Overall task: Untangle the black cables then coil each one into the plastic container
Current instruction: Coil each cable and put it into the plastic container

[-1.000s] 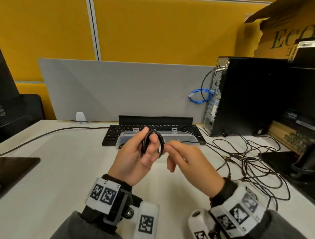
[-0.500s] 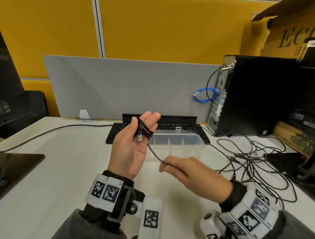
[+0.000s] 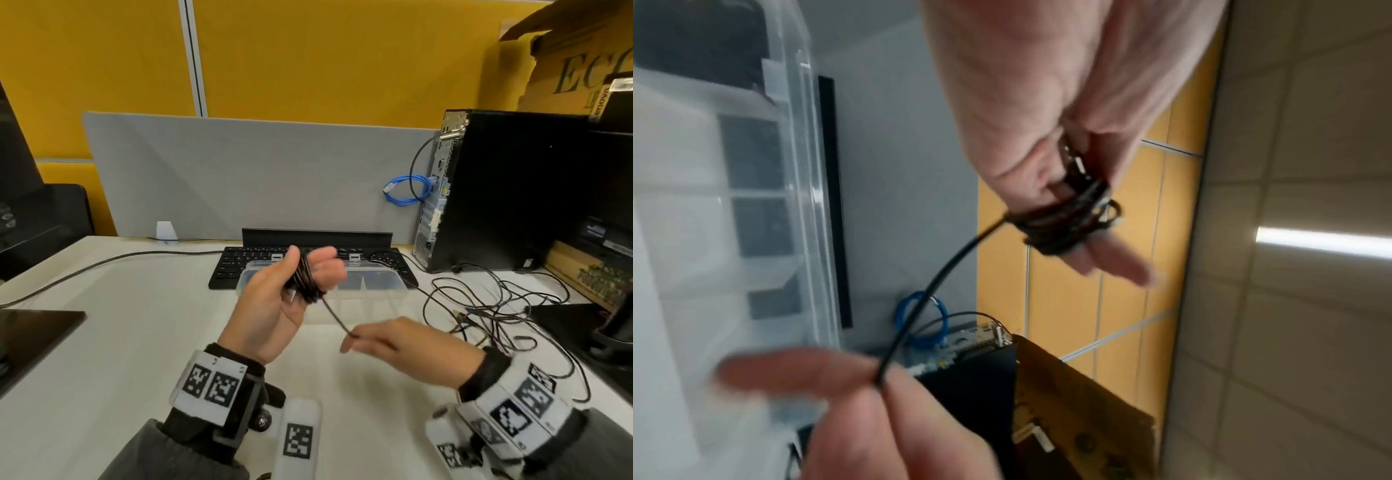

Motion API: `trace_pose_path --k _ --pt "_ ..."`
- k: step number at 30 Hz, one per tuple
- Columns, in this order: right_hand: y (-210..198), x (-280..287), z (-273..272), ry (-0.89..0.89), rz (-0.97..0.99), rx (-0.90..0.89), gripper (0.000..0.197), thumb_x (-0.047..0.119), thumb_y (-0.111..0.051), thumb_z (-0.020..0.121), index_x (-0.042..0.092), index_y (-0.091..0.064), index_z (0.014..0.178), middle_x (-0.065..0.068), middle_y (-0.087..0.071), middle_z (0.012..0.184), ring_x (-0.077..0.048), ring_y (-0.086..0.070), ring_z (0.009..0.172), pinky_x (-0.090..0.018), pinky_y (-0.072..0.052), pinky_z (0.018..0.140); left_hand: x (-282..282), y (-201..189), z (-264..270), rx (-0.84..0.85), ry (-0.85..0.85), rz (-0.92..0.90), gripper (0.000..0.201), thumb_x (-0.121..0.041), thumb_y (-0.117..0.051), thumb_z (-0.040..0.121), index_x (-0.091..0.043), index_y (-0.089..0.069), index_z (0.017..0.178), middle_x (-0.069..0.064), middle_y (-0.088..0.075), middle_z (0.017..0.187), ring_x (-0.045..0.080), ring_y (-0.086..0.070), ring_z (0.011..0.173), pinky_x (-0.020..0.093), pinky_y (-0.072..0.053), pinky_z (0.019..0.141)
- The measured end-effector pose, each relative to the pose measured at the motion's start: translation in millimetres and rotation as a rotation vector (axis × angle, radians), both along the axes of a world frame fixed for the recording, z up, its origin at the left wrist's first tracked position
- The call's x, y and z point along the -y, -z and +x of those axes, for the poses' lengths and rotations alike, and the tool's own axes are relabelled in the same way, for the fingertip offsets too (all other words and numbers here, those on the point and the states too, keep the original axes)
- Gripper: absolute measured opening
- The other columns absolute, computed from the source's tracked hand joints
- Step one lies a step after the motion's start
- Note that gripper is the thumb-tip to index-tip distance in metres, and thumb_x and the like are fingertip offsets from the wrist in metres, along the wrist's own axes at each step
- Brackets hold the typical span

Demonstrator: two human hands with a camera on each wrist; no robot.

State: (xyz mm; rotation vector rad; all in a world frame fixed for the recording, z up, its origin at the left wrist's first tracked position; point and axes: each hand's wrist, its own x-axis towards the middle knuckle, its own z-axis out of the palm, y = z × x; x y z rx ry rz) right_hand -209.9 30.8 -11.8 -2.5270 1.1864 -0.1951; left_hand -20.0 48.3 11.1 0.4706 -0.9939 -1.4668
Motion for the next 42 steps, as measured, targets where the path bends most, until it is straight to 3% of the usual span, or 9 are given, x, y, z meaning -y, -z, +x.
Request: trace_pose_path --k 4,7,12,17,20,24,30,34,42 --pt "-19.7 -14.8 6.0 -0.049 -0.243 0.287 0.032 0.051 -0.040 0.091 0.031 -0.064 0.087 0.017 -0.062 0.073 -0.002 -0.055 0.066 -0.029 -0.047 0.069 6.9 15.1 1.7 0.577 -0.204 -0.129 0.040 -0.039 -0.036 0.091 -0.012 -0.064 0.100 0.007 -0.075 0.090 0.013 -0.068 0.094 0.025 -0.046 0.084" --pt "-40.6 -5.9 1.8 0.030 -0.427 0.625 0.028 0.050 -0.056 0.079 0.027 -0.071 0.082 0.014 -0.066 0.072 -0.007 -0.061 0.070 -0.022 -0.049 0.066 -1.2 12.2 2.5 0.755 0.139 -0.123 0.052 -0.052 -0.037 0.091 -0.011 -0.068 0.087 0.010 -0.072 0.075 0.015 -0.067 0.071 0.022 -0.045 0.069" --pt "-19.2 8.1 7.7 0.065 -0.263 0.275 0.038 0.064 -0.025 0.087 0.043 -0.056 0.095 0.014 -0.064 0.087 -0.009 -0.060 0.084 -0.039 -0.049 0.078 -13.4 4.1 -1.6 0.397 0.238 -0.098 0.031 -0.015 -0.049 0.085 -0.012 -0.074 0.066 0.001 -0.057 0.043 0.002 -0.046 0.032 0.013 -0.042 0.049" --pt "-0.5 -9.7 10.0 -0.033 -0.159 -0.167 0.034 0.051 -0.023 0.097 0.035 -0.052 0.104 0.008 -0.062 0.099 -0.015 -0.057 0.091 -0.029 -0.039 0.071 5.0 3.7 3.5 -0.067 -0.117 -0.004 0.031 -0.020 -0.048 0.086 -0.002 -0.069 0.100 0.014 -0.073 0.095 0.013 -0.070 0.081 0.020 -0.054 0.072" --pt "-14.5 -25.9 17.9 -0.089 -0.298 -0.078 0.031 0.049 -0.026 0.097 0.033 -0.053 0.098 0.013 -0.064 0.092 -0.011 -0.058 0.084 -0.019 -0.033 0.058 9.2 8.2 4.1 0.362 -0.368 0.000 0.036 -0.038 -0.041 0.096 -0.017 -0.070 0.098 0.004 -0.073 0.101 0.011 -0.063 0.106 0.026 -0.042 0.093" --pt "-44.1 -13.1 7.8 0.029 -0.636 0.317 0.035 0.054 -0.030 0.089 0.034 -0.058 0.091 0.014 -0.062 0.072 -0.006 -0.057 0.064 -0.027 -0.046 0.056 3.1 10.8 4.6 0.859 -0.203 -0.157 0.049 -0.050 -0.047 0.084 -0.007 -0.069 0.092 -0.003 -0.073 0.074 0.003 -0.066 0.081 0.014 -0.043 0.075" --pt "-29.4 11.2 2.1 0.134 -0.431 -0.116 0.038 0.051 -0.017 0.095 0.030 -0.048 0.102 0.008 -0.059 0.077 -0.012 -0.057 0.070 -0.027 -0.045 0.061 -7.6 1.5 5.8 0.168 0.071 -0.118 0.010 -0.017 -0.066 0.075 -0.015 -0.076 0.074 -0.002 -0.059 0.051 0.002 -0.047 0.036 0.013 -0.041 0.050" --pt "-6.9 1.7 6.3 -0.011 -0.244 -0.287 0.029 0.044 -0.025 0.100 0.026 -0.047 0.102 0.001 -0.063 0.094 -0.021 -0.059 0.083 -0.037 -0.049 0.076 5.5 -1.2 11.3 -0.227 -0.182 -0.033 0.031 -0.018 -0.047 0.087 0.000 -0.065 0.104 0.012 -0.073 0.090 0.011 -0.070 0.081 0.018 -0.054 0.074" --pt "-42.7 6.7 13.0 -0.039 -0.493 0.357 0.022 0.046 -0.038 0.094 0.036 -0.056 0.086 0.017 -0.057 0.065 -0.003 -0.053 0.060 -0.025 -0.043 0.058 3.0 16.0 1.2 1.038 -0.302 -0.294 0.058 -0.071 -0.052 0.072 -0.015 -0.066 0.083 -0.004 -0.069 0.068 0.004 -0.061 0.072 0.028 -0.047 0.076"
